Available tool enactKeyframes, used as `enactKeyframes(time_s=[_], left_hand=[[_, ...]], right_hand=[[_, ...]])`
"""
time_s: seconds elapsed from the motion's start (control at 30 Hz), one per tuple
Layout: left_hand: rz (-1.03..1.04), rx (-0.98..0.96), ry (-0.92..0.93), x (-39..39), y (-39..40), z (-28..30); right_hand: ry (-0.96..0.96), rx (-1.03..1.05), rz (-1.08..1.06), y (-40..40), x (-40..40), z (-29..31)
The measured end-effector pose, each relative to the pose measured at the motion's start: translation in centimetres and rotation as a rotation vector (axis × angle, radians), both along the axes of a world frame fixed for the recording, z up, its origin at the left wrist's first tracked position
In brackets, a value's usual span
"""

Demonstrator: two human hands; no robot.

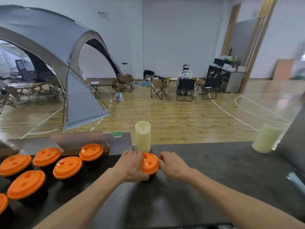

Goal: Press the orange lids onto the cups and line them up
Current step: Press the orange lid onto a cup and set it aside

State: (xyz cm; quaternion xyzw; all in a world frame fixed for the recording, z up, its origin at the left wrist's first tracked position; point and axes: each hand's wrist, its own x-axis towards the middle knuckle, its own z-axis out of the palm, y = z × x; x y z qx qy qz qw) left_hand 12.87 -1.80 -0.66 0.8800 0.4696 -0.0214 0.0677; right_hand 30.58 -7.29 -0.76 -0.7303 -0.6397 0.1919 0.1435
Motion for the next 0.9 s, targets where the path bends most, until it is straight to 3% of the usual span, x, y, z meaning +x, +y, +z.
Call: enactKeyframes(time_s=[0.2,0.47,0.9], left_hand=[[-0.167,-0.018,-0.037,6.3,-1.3,-0.5],[-0.36,0.103,0.003,8.4,-1.6,-1.2],[-0.296,-0.084,-0.174,7.5,-1.1,-3.2]], right_hand=[[-0.027,0.044,-0.114,-4.0,6.0,-0.1],[-0.444,0.053,0.093,-5.8,9.7,-1.1],[-0.449,-0.18,0.393,-3.2,12.0,0.5]])
